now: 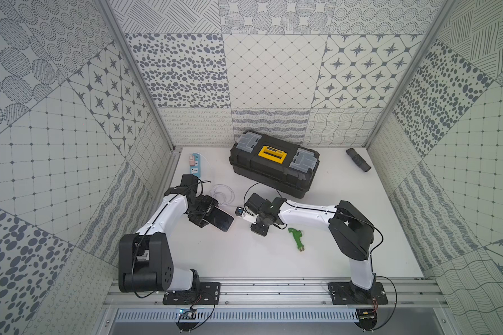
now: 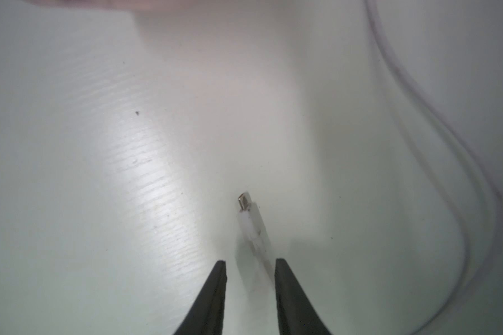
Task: Plug the charging cable into the phone
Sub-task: Pick up the charging cable from the center of the board.
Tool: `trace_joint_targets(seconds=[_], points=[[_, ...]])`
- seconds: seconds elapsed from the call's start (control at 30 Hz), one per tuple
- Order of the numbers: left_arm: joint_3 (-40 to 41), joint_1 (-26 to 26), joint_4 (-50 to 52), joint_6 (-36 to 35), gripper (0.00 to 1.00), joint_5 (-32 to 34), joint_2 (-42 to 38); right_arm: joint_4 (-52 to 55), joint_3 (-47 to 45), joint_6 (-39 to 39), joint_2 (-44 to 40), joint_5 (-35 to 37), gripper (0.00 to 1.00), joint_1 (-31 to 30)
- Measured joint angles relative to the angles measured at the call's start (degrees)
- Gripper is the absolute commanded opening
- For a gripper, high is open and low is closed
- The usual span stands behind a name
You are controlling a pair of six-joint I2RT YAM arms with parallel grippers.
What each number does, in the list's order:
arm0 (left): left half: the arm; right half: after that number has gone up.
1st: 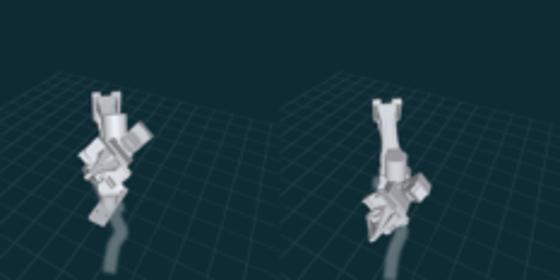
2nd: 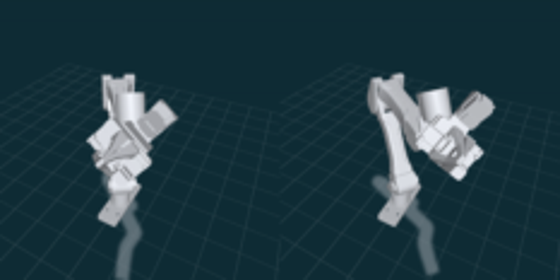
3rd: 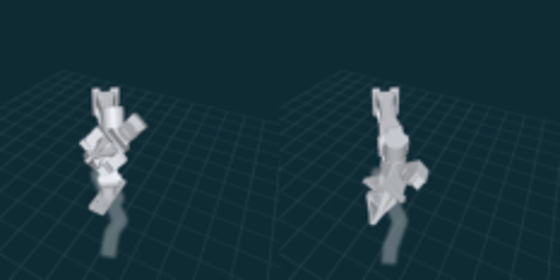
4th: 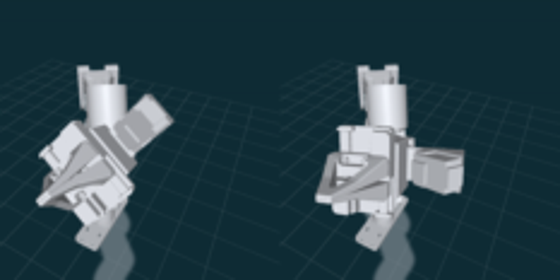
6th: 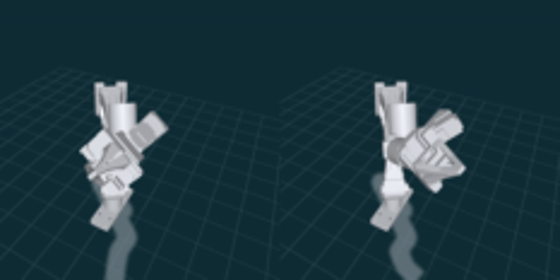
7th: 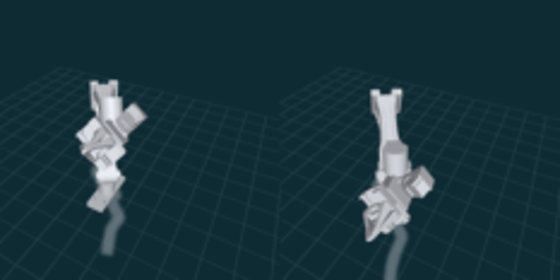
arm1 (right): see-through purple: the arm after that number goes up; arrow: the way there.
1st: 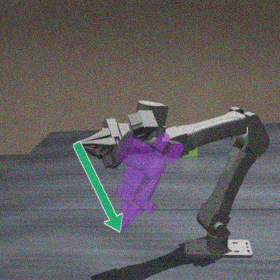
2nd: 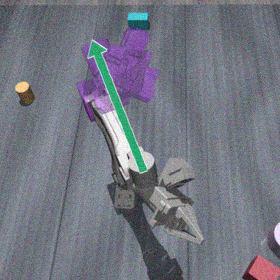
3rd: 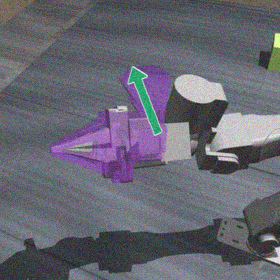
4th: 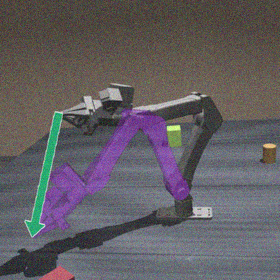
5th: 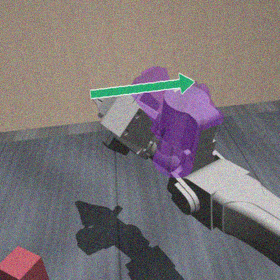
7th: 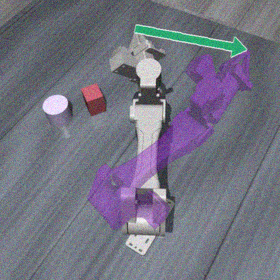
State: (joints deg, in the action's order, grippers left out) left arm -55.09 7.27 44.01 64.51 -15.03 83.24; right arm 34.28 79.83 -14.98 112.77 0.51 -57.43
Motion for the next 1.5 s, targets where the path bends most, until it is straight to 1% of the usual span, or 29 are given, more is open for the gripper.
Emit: trace_joint_targets(seconds=[0.17,0.37,0.5,0.6,0.7,0.77,0.8,0.93,1.03,1.23,1.33,1.43,1.5], points=[[0.4,0.1,-0.6,0.0,0.00,-0.1,0.2,0.2,0.2,-0.1,-1.7,-0.7,0.33,0.0],[0.6,0.3,-0.8,-0.2,0.00,-0.4,0.5,1.3,1.3,-0.7,1.3,-1.8,0.32,0.6],[0.6,0.6,-0.8,-0.8,0.00,-0.8,0.6,1.6,2.2,-0.9,3.6,-2.6,0.29,1.4],[0.6,1.0,-0.8,-1.2,0.00,-1.2,0.8,1.7,2.2,-1.0,4.3,-3.0,0.24,2.0],[0.6,1.1,-0.8,-1.5,0.00,-1.3,1.3,1.4,2.2,-0.7,4.6,-3.7,0.10,2.6],[0.6,1.2,-0.8,-1.6,0.00,-1.5,1.6,1.0,2.3,-0.7,4.7,-3.9,0.02,2.8],[0.6,1.2,-0.9,-1.7,0.00,-1.6,1.8,0.8,2.3,-0.5,4.7,-4.1,0.00,2.9],[0.6,1.2,-1.0,-1.7,0.00,-1.9,2.3,-0.1,2.3,-0.4,4.9,-6.0,0.00,3.5],[0.5,1.3,-1.4,-1.7,0.00,-2.8,2.7,-0.2,2.2,0.7,4.9,-11.0,0.00,5.1],[-0.9,1.3,-3.6,-0.9,0.00,-7.0,5.0,0.2,2.2,5.2,3.8,-29.3,0.00,11.2],[-1.4,1.3,-5.7,0.6,0.00,-10.3,6.4,0.4,2.2,7.0,2.5,-36.2,0.00,13.6],[-1.6,1.3,-8.5,2.1,0.00,-13.8,7.2,0.6,2.5,8.9,1.4,-41.5,0.00,14.1],[-1.6,1.3,-10.9,3.6,0.00,-16.6,7.6,0.7,3.0,10.2,1.1,-43.6,0.00,13.6]])
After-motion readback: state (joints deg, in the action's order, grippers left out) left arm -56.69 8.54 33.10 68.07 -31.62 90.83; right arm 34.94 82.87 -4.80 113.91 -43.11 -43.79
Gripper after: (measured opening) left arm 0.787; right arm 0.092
